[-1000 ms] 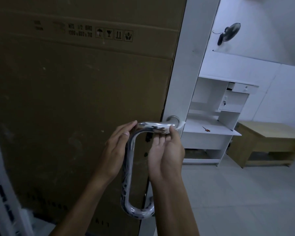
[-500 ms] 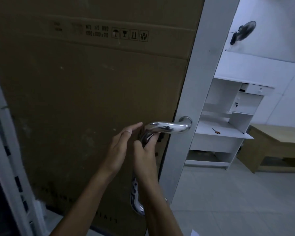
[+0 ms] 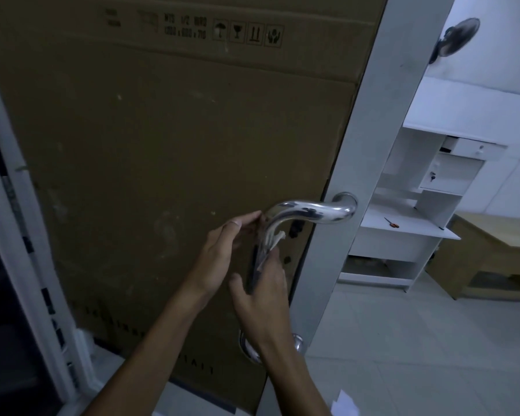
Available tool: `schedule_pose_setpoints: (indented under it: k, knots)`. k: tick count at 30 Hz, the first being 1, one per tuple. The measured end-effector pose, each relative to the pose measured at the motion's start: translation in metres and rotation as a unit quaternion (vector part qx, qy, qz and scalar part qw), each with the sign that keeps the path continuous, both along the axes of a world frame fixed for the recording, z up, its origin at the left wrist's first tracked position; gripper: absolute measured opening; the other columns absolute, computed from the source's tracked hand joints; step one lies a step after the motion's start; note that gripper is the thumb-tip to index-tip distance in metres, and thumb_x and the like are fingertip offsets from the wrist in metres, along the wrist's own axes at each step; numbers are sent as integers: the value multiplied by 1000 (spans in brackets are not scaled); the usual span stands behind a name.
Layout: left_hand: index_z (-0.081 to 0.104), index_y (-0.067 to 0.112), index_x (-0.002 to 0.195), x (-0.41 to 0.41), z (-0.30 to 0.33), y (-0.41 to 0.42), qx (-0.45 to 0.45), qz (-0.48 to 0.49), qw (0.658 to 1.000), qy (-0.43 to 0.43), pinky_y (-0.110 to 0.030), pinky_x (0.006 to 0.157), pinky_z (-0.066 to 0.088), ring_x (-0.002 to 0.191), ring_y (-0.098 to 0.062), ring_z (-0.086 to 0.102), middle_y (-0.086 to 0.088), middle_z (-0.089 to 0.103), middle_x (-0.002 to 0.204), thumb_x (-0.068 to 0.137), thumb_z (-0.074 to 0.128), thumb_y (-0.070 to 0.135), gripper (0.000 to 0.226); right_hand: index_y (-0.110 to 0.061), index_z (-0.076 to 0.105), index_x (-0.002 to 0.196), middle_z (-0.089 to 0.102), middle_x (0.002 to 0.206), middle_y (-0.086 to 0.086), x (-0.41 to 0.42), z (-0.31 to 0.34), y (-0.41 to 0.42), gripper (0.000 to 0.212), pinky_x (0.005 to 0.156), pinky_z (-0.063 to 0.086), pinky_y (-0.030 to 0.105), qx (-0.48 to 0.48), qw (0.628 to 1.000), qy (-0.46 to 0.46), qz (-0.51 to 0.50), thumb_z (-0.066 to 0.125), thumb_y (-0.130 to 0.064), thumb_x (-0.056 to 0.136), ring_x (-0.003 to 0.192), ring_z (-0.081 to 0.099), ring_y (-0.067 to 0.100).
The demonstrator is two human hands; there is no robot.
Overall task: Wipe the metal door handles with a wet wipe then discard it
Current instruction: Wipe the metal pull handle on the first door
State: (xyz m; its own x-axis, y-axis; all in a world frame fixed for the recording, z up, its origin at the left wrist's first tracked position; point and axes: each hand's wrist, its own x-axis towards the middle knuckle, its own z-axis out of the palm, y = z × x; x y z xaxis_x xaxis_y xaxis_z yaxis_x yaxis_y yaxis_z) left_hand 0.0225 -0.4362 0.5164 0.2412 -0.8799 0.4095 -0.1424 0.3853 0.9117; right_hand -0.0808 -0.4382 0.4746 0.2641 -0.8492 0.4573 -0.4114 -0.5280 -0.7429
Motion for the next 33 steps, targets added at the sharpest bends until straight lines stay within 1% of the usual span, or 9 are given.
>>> schedule_pose_setpoints:
  k: [5,9,12,14,16,19,23,27,33]
  knots:
    - [63,14,125,-1,6,0,-6,16,1000,0,-31,108,40,120,-9,57,1,66,124,105,27,16,41,-58,29,131,52,125,-26,1,29,-14,57,99,47,28,4,990,-132,57,54,-34,85,117,51,-6]
    - [60,17,127,-3,6,1,0,12,1000,-10,-12,98,42,116,2,56,5,64,125,105,26,17,40,-45,26,139,47,135,-16,-3,-11,-13,65,97,45,22,16,998,-40,40,57,-35,83,120,47,-2]
    - [60,20,125,-4,6,0,0,11,1000,-7,-6,91,42,116,5,54,7,63,124,105,25,17,40,-65,26,125,46,123,-40,-13,-40,-9,58,83,39,1,68,996,-18,57,55,-39,81,109,46,-19]
    - [61,21,124,-2,5,0,1,10,1000,-2,-9,92,43,116,2,55,8,64,124,105,25,17,40,-71,28,112,48,117,-41,-18,-42,-11,50,75,40,1,93,994,-16,56,53,-41,81,105,47,-21]
    - [61,21,125,-1,5,-1,1,7,1000,-8,-14,96,42,117,1,56,8,64,124,106,25,19,41,-66,29,121,49,124,-33,-18,-28,-13,49,76,41,5,85,994,-32,56,50,-48,81,109,49,-15]
    - [61,22,127,0,4,0,1,1,1000,-16,-20,103,42,119,-1,56,8,64,126,106,26,19,41,-51,12,147,26,139,-46,-7,-4,-14,74,92,30,-4,-13,996,-66,62,50,-41,84,126,29,-23]
    - [61,19,127,3,2,5,-2,1,1000,-20,-25,107,41,120,-1,55,8,64,126,105,29,18,39,-24,-4,155,5,164,-4,6,-13,-7,88,112,9,6,-95,995,8,-1,51,-36,87,148,6,3]
    - [63,20,124,10,-2,12,-3,17,999,-40,-23,105,40,120,0,54,10,64,124,103,36,15,34,-2,21,152,19,159,20,4,-50,-2,81,115,28,29,-135,982,116,-66,58,-29,85,145,27,29]
    - [64,18,120,6,-31,30,-104,114,981,-113,-14,89,46,112,-5,58,9,61,116,97,44,15,30,-21,6,153,11,160,2,-6,-60,-8,83,110,32,24,-147,987,63,-32,56,-18,87,143,21,11]
